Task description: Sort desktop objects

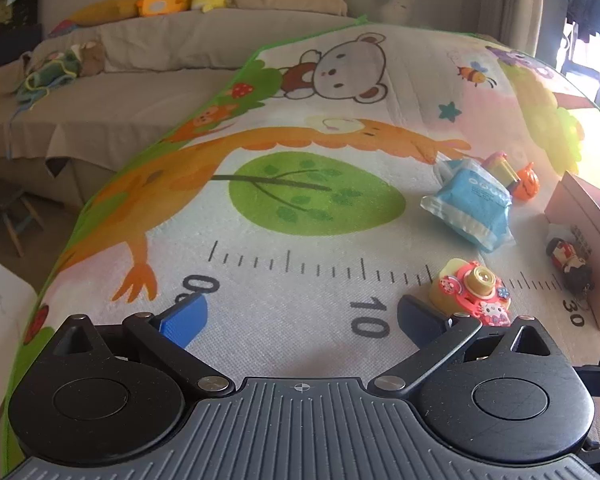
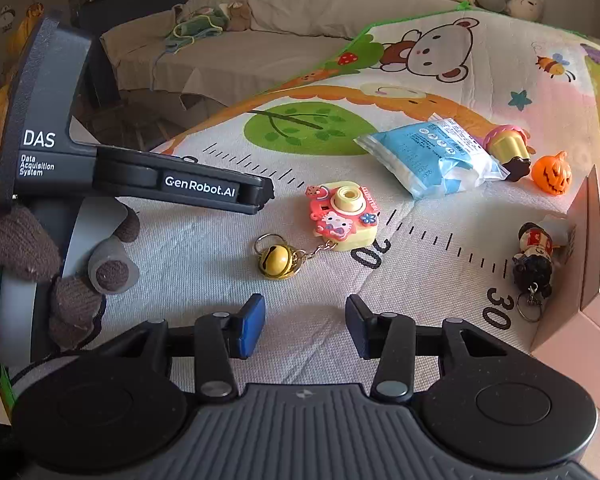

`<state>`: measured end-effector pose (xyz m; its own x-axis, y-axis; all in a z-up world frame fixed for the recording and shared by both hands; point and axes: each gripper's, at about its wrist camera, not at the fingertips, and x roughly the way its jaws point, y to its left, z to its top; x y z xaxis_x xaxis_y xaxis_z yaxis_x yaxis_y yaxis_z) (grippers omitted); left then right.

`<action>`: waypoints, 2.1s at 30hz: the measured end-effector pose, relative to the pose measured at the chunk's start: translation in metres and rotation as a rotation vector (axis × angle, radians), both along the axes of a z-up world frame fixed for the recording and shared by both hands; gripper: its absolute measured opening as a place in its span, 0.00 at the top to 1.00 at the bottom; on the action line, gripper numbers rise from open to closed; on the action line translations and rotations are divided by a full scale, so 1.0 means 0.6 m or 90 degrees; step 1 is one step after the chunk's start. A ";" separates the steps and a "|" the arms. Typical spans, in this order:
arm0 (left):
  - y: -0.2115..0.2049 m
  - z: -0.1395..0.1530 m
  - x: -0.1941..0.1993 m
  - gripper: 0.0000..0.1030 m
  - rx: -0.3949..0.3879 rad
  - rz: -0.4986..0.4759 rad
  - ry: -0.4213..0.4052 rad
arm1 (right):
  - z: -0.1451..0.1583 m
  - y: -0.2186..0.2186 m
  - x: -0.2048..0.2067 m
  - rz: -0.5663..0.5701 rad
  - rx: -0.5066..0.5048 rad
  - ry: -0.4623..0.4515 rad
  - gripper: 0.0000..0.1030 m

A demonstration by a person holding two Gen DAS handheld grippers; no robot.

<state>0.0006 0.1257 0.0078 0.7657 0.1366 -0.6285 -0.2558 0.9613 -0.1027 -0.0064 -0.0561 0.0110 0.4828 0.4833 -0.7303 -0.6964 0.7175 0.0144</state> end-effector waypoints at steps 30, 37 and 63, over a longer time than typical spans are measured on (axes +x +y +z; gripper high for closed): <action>-0.011 -0.004 -0.024 0.00 0.020 -0.038 0.007 | 0.012 0.056 0.337 -0.333 0.065 0.073 0.24; -0.018 -0.004 -0.020 0.00 0.031 -0.046 0.015 | 0.032 0.022 0.238 -0.234 0.029 0.019 0.49; -0.150 -0.005 0.071 0.12 0.070 -0.224 0.054 | 0.017 -0.202 -0.055 -0.259 0.045 -0.023 0.45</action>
<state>0.0433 0.0358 0.0045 0.7241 -0.0546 -0.6876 0.0885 0.9960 0.0141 -0.0391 -0.1773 0.0214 0.6694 0.2965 -0.6811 -0.3577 0.9322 0.0542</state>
